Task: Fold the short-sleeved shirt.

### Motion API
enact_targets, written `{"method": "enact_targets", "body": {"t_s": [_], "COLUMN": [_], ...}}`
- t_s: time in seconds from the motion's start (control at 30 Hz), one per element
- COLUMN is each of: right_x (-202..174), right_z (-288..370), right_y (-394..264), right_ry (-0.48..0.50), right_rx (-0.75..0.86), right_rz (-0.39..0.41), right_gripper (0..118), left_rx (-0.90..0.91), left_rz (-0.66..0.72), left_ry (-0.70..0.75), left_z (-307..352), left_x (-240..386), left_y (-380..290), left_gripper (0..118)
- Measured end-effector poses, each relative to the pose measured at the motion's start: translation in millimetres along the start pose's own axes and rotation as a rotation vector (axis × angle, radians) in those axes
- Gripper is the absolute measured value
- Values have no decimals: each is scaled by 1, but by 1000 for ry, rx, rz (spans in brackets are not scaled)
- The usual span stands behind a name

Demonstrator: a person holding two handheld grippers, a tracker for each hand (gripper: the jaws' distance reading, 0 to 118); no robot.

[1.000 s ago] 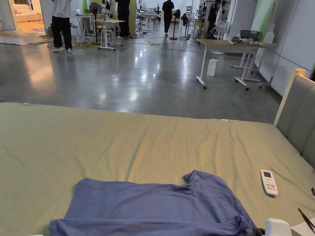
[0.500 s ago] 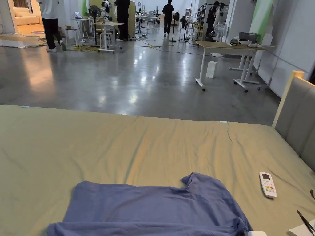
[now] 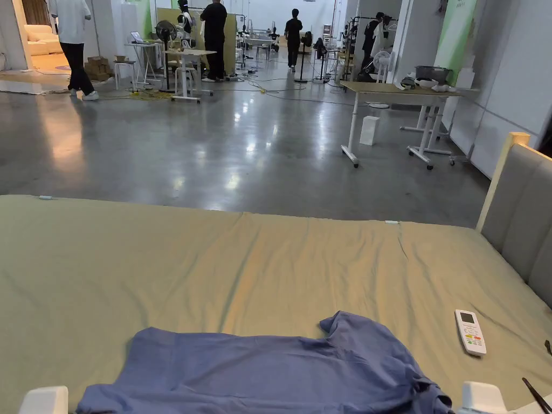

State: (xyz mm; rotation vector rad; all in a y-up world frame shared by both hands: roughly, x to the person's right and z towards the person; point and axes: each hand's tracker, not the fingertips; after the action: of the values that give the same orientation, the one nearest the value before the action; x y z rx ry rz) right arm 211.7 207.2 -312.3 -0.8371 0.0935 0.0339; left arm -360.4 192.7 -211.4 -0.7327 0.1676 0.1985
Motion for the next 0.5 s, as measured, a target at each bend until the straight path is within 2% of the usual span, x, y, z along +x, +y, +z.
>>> {"method": "enact_targets", "body": {"t_s": [0.23,0.5], "right_x": [3,12], "right_z": [45,61], "right_y": [28,-31], "right_ry": [22,8], "right_rx": [13,-65], "right_rz": [9,60], "right_gripper": [3,3], "left_rx": [87,6], "left_rz": [-11,-11], "left_ry": [-12,-20], "left_z": [46,66], "left_x": [5,-17], "left_y": [36,-4], "left_gripper": [9,9]}}
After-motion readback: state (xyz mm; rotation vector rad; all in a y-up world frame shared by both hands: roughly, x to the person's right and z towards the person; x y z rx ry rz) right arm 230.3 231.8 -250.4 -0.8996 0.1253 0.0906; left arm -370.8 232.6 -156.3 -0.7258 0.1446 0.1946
